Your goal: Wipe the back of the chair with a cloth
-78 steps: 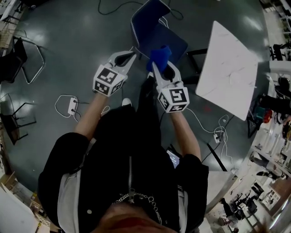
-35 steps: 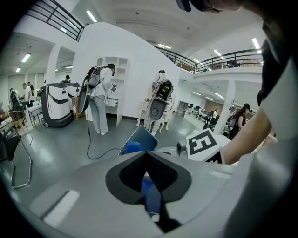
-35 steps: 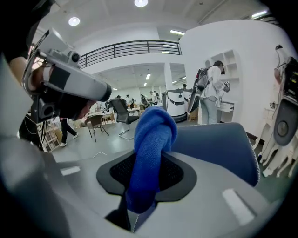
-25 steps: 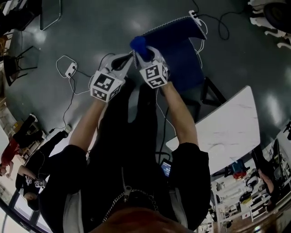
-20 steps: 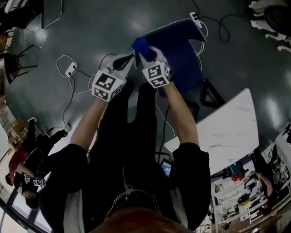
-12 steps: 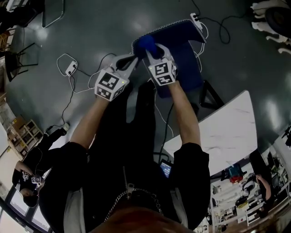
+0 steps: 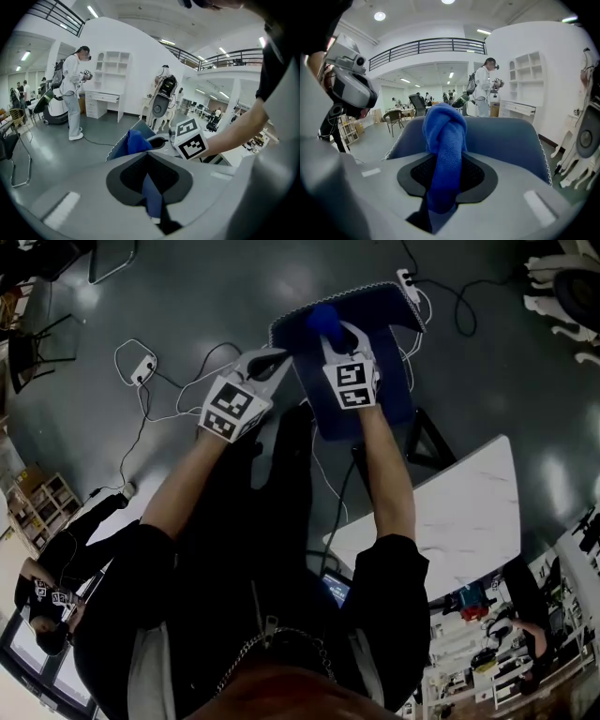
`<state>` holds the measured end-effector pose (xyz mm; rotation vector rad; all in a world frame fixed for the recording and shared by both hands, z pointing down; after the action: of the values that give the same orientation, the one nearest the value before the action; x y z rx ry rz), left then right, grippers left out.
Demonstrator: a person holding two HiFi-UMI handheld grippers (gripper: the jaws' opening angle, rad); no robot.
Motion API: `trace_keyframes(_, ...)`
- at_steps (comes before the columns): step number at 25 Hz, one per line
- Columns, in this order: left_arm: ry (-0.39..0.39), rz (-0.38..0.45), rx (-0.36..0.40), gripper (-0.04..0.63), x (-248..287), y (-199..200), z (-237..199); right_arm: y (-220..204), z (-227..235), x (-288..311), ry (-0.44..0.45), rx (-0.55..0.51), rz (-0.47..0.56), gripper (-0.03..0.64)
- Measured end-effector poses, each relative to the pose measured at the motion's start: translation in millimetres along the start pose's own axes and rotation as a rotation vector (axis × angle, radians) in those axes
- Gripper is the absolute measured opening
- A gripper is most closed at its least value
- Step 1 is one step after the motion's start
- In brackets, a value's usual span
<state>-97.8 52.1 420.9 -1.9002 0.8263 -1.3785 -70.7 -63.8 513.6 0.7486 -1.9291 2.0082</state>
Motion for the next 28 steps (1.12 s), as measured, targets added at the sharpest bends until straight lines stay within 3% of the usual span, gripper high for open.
trace_keyframes(9,-0.001,-0.034,-0.010,0.009,5.5,-5.0,-0.5,-4.1,29.4,0.4,-0.038,0.014,0.009,0.112)
trace_keyframes(22,-0.011,-0.051,-0.004,0.009,13.6,-9.5,2.7,-17.2,119.7,-6.2,-0.225,0.133,-0.016,0.112)
trace_keyframes(28,-0.006,-0.057,0.003,0.009,9.6,-8.6,2.6,-21.0,140.4,-9.9,-0.263,0.138,-0.034,0.112)
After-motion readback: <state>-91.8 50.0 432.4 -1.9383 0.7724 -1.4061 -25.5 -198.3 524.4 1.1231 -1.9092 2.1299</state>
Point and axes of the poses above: the fingertips, and each gripper's own axes: x forward along the fingers, z to its right, y out of its top, the point moved 4 cm from there along -x, backward along the fingers, and after that the axes turned 7 degrees about -y, right-handed, at the moved point
